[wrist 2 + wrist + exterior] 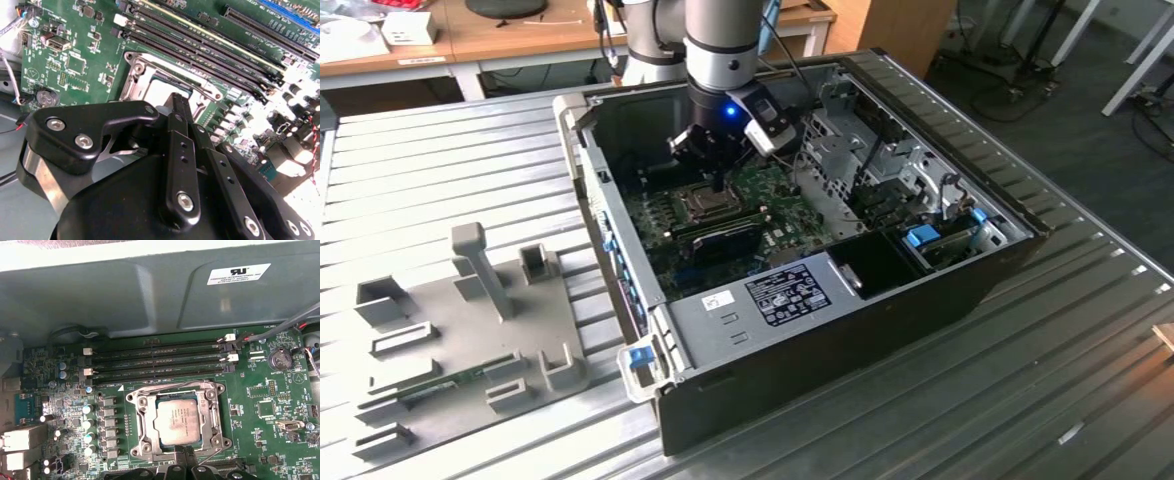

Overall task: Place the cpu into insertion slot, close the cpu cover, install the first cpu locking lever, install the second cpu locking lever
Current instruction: 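Install the second cpu locking lever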

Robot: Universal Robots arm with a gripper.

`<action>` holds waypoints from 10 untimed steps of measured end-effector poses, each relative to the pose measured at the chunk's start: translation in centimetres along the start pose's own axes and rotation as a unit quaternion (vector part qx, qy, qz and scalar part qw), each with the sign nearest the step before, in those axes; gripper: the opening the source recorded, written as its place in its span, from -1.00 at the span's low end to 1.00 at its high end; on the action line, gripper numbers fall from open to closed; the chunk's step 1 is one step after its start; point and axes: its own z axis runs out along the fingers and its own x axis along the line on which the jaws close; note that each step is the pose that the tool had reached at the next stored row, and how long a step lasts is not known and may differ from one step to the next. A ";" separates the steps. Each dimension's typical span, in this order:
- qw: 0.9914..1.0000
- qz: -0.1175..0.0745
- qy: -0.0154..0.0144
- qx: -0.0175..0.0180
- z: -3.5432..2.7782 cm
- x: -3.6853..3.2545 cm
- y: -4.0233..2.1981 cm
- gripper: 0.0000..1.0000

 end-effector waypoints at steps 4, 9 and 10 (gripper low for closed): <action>1.000 0.000 0.000 0.000 -0.03 -0.01 -0.05 -0.80; 1.000 0.000 0.000 0.000 -0.04 -0.04 -0.36 -0.80; 1.000 0.000 0.000 0.000 -0.04 -0.05 -0.46 -0.80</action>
